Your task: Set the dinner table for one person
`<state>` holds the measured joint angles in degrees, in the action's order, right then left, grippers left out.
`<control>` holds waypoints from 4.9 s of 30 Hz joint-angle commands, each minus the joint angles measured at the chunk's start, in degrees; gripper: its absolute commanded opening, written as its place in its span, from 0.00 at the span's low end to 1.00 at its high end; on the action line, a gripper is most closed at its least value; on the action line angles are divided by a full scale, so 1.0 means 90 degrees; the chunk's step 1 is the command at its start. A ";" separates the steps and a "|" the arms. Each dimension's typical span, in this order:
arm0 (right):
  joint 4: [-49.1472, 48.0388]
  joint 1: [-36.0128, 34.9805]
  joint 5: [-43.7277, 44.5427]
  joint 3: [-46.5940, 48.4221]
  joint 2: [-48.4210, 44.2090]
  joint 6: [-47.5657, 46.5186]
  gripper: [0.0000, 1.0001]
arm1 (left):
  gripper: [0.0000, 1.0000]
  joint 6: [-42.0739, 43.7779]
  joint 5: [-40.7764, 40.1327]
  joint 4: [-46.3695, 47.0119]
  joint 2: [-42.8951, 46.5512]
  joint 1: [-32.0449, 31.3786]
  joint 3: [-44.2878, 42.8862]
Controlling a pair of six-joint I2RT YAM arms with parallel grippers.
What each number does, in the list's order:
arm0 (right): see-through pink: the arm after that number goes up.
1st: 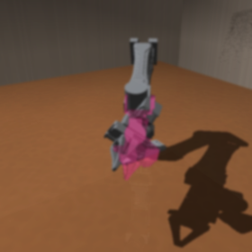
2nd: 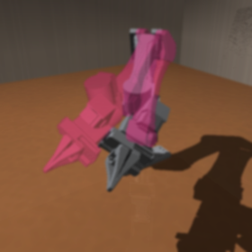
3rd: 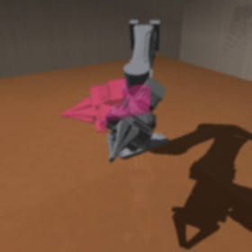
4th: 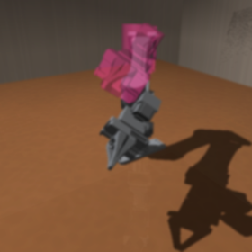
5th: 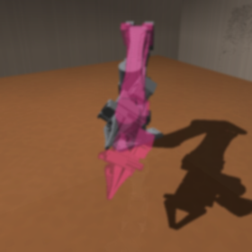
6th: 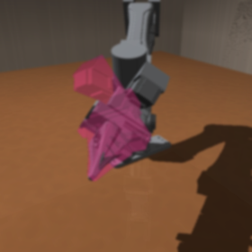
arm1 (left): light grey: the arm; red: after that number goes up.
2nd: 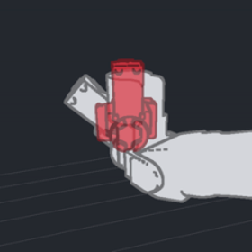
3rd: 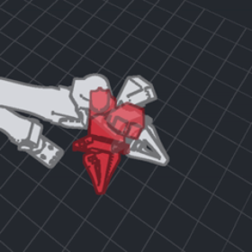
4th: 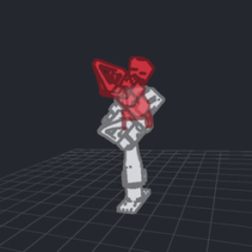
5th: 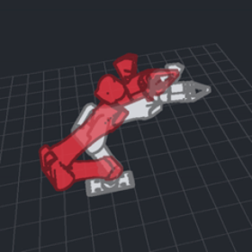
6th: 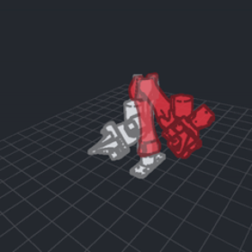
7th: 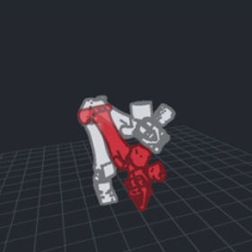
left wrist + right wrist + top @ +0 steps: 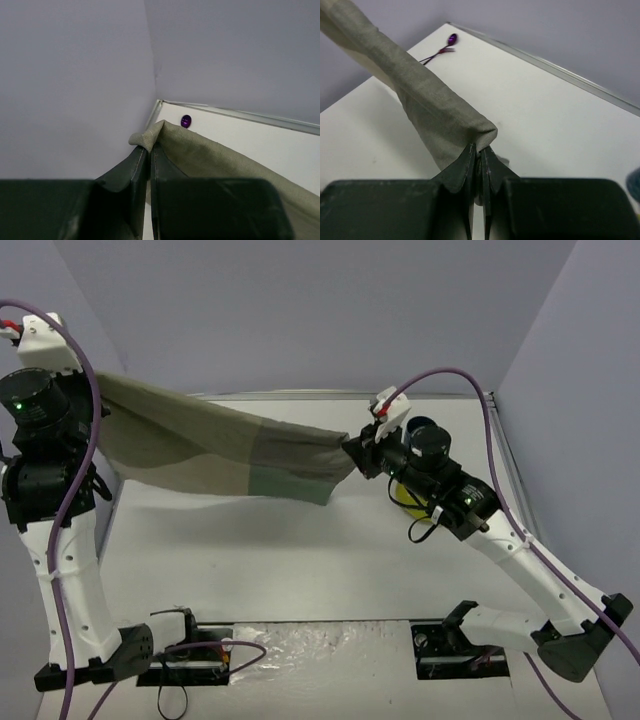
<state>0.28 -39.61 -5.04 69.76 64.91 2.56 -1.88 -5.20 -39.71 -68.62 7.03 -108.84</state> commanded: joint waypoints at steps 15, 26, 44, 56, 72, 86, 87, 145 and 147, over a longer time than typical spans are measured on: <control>0.0778 -0.1039 0.1294 -0.0161 -0.0267 0.1748 0.00 | 0.02 0.1134 0.0213 0.0852 -0.2032 -0.0177 -0.0954; 0.0504 0.0762 0.1206 -0.1997 0.0747 0.2663 0.00 | 0.00 0.1022 -0.0219 0.1861 -0.5027 -0.1588 -0.0934; -0.0342 0.1927 0.1144 -0.1663 0.3055 0.2326 0.00 | 0.02 0.0578 -0.0395 0.3157 -0.7811 -0.1700 -0.2522; -0.0130 0.2063 0.1957 -0.0896 0.3377 0.2264 0.55 | 0.65 0.0198 -0.0513 0.3576 -0.7888 -0.1728 -0.2987; -0.0443 0.0833 0.0848 -0.1237 0.2797 0.1449 0.87 | 0.97 -0.2139 -0.1113 0.2097 -0.3560 -0.1729 0.1891; -0.1004 0.0260 0.0812 -0.1026 0.4160 0.1085 0.93 | 0.97 -0.2434 -0.0843 0.2526 -0.4608 -0.1308 0.3079; -0.1033 0.0261 0.0840 -0.1005 0.4244 0.1066 0.93 | 0.97 -0.2437 -0.0795 0.2457 -0.4743 -0.1247 0.2966; -0.2237 0.1869 0.0021 -0.1857 0.3510 0.2613 0.30 | 0.97 -0.3156 0.0310 0.2480 -0.2750 -0.1494 0.4220; -0.2372 0.1906 0.0139 -0.1943 0.3627 0.2675 0.25 | 0.97 -0.3241 0.0283 0.2544 -0.2888 -0.1494 0.4366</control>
<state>-13.78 -22.94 -3.55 52.68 96.76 25.05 -27.49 -1.99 -21.31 -93.27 -7.34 -72.01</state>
